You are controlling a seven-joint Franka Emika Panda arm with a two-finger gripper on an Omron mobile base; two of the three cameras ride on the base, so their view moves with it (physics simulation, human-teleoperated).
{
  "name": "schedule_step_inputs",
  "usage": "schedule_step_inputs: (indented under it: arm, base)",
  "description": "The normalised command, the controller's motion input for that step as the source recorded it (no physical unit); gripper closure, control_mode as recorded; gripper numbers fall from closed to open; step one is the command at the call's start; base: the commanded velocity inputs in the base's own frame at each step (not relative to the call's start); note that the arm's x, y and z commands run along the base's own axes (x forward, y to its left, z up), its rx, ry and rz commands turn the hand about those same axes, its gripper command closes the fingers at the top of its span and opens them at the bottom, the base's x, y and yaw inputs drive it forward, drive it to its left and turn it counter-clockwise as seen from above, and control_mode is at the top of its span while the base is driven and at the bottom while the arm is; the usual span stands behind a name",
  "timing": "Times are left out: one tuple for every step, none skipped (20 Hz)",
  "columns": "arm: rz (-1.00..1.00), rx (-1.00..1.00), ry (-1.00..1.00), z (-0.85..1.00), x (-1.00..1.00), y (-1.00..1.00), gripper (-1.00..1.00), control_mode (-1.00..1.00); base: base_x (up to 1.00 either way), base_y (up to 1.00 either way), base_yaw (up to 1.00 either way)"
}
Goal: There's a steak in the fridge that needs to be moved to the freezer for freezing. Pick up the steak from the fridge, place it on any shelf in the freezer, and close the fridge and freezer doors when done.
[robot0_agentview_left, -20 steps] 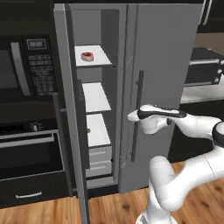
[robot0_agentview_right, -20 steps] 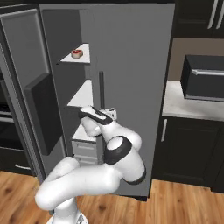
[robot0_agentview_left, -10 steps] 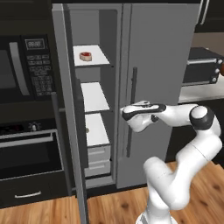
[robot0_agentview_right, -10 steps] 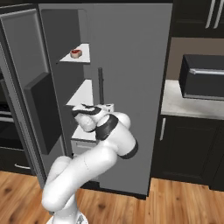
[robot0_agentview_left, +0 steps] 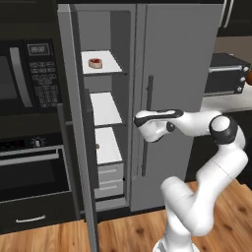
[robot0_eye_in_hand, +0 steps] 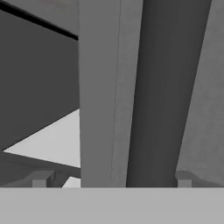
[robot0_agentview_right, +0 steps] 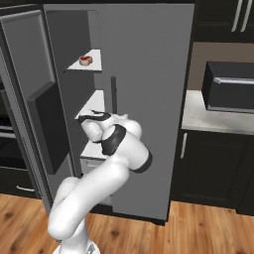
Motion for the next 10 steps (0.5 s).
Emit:
schedule_step_inputs:
  arm:
    - [-0.02, 0.0, -0.01, 0.72, -0.06, 0.0, -1.0, -1.0]
    - [-0.02, 0.0, -0.02, 0.72, -0.07, 0.0, -1.0, -1.0]
    - [-0.02, 0.0, -0.04, 0.72, -0.11, 0.0, -1.0, -1.0]
    - [-0.02, 0.0, -0.07, 0.74, -0.15, 0.0, -1.0, -1.0]
    - [-0.02, 0.0, -0.07, 0.71, -0.16, 0.0, -1.0, -1.0]
    - [-0.02, 0.0, -0.08, 0.7, -0.21, 0.0, -1.0, -1.0]
    - [-0.03, 0.0, -0.09, 0.67, -0.3, -0.01, -1.0, -1.0]
    - [-0.04, 0.0, -0.09, 0.72, -0.34, -0.09, -1.0, -1.0]
    - [-0.06, 0.0, -0.04, 0.71, -0.32, -0.15, -1.0, -1.0]
    - [-0.07, 0.0, -0.05, 0.75, -0.34, -0.19, -1.0, -1.0]
  base:
    - [0.0, 0.0, 0.0]
    - [0.0, 0.0, 0.0]
    - [0.0, 0.0, 0.0]
    - [0.0, 0.0, 0.0]
    - [0.0, 0.0, 0.0]
    - [0.0, 0.0, 0.0]
    - [0.0, 0.0, 0.0]
    - [0.0, 0.0, 0.0]
    - [0.0, 0.0, 0.0]
    - [0.0, 0.0, 0.0]
